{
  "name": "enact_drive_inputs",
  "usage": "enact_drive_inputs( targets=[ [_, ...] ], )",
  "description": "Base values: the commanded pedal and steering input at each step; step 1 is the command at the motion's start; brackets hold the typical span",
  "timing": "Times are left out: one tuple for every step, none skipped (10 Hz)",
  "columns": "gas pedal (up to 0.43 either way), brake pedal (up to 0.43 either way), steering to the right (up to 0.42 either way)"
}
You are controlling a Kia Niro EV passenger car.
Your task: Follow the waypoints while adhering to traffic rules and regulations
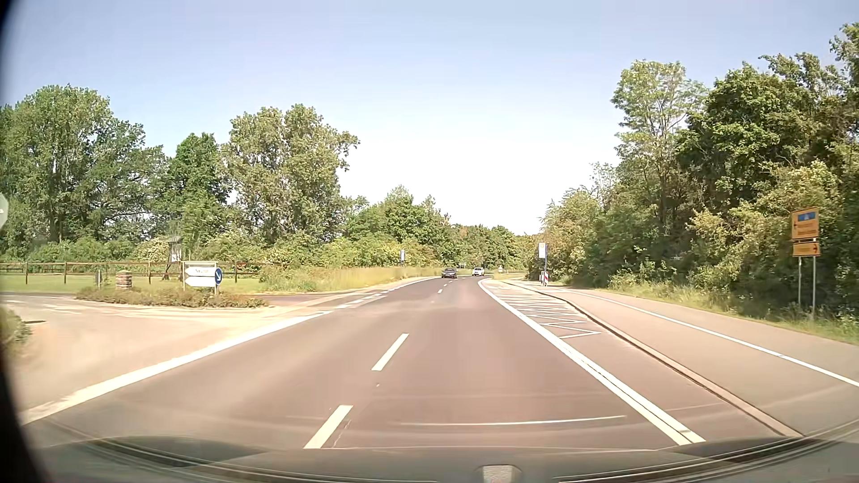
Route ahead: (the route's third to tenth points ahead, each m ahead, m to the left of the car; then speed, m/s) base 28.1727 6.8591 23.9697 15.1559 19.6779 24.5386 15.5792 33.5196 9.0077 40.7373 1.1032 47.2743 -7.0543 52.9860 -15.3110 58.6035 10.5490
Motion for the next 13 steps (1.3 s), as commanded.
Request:
enact_drive_inputs(
  targets=[
    [0.0, 0.402, 0.004],
    [0.0, 0.402, 0.004],
    [0.0, 0.402, 0.003],
    [0.0, 0.402, 0.002],
    [0.0, 0.402, 0.002],
    [0.0, 0.402, 0.002],
    [0.0, 0.402, 0.002],
    [0.0, 0.409, 0.003],
    [0.0, 0.409, 0.002],
    [0.0, 0.409, 0.002],
    [0.0, 0.409, 0.003],
    [0.0, 0.409, 0.002],
    [0.0, 0.409, 0.002]
  ],
)
